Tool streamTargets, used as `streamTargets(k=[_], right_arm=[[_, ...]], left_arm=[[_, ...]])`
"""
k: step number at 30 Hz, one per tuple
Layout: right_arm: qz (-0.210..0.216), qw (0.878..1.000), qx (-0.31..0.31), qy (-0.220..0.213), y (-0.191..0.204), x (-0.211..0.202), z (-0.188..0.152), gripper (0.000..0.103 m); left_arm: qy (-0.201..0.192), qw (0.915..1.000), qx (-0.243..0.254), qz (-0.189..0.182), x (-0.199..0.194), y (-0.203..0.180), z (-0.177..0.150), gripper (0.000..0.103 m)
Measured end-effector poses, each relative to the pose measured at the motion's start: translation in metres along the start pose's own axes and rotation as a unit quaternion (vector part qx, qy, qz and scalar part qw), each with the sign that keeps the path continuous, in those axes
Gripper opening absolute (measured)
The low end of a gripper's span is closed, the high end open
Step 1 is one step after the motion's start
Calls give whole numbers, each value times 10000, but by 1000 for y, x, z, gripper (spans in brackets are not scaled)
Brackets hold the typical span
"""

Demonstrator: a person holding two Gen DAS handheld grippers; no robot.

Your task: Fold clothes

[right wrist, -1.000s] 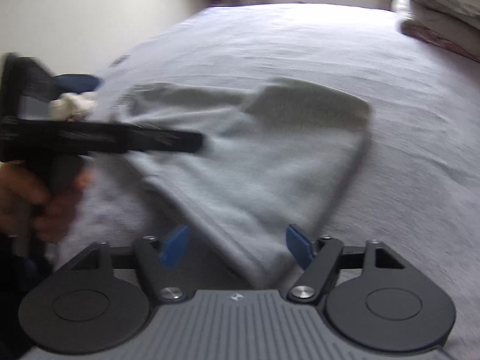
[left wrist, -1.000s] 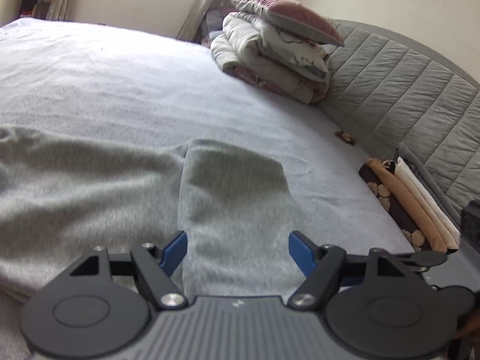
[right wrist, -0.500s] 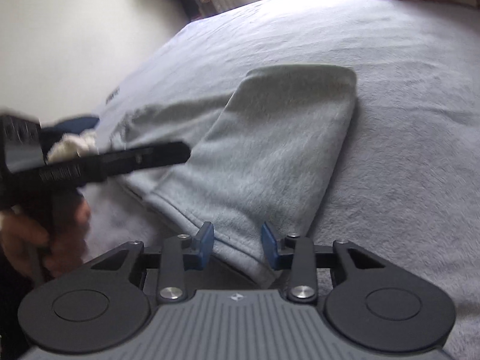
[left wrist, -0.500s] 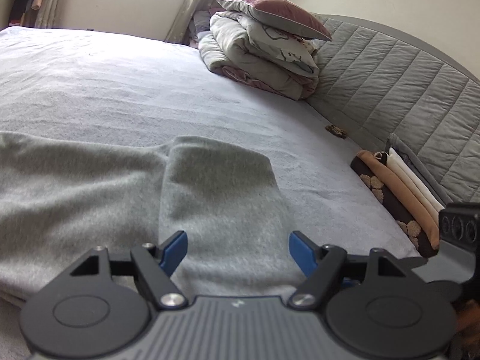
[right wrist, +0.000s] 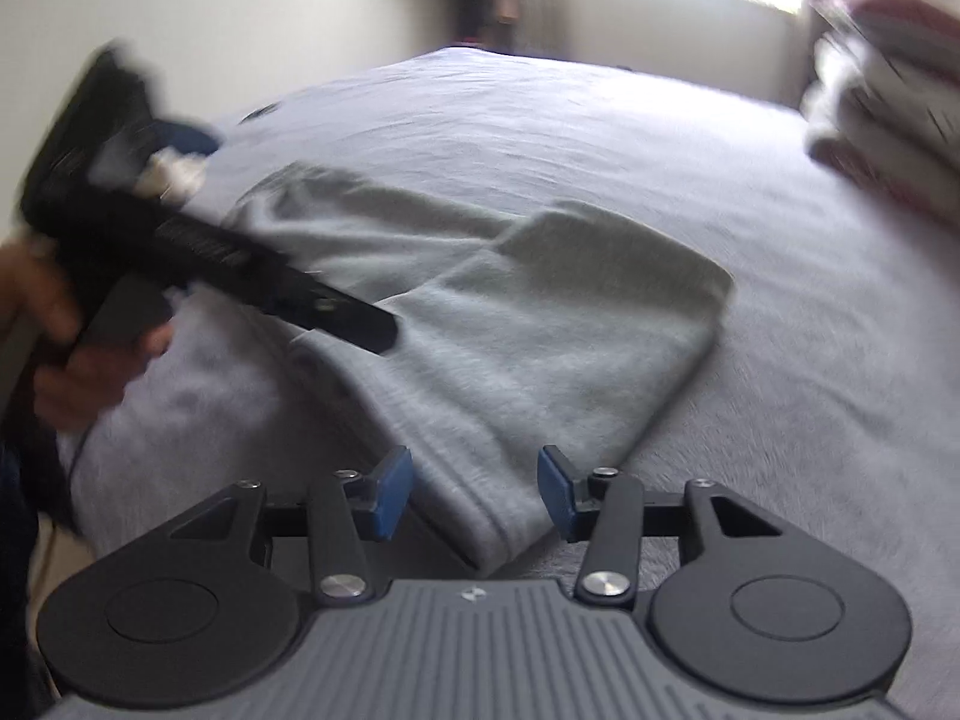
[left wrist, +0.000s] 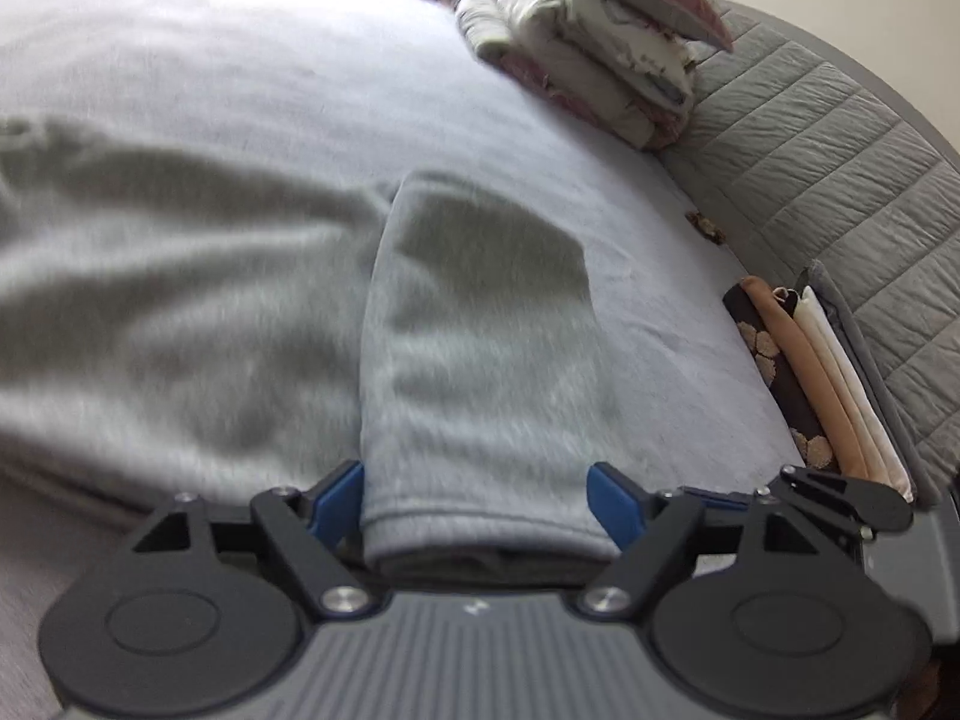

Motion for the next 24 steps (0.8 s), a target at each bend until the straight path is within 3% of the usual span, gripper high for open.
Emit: streamTargets(k=[5,9,14,18,24], right_arm=[[-640,9940,-847,254,30,20,-9,54],[-942,9912,-896,249,31,25,-11,54],[-1011,9925,-646,233,25,27,-11,54],[-1096,9916,-686,-56,38,27,-9,54],[-1698,9815,-827,-303,55,43,-7,56]], left_arm=[[61,9997,-112,201,7,-1,-3,59],[-25,9988,-488,7,0,3,5,39],[-98,9963,-828,-208,-3,2,10,30],[-167,9940,-989,-438,-6,-4,17,27],[-261,9895,-1169,-805,-9,-16,29,26]])
Point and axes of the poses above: each gripper's, at about its wrist camera, not at the fingertips, and x roughly the way its jaws point, y to its left, z to its top, the point moved 2 cm from there along x, roughly the way its jaws point
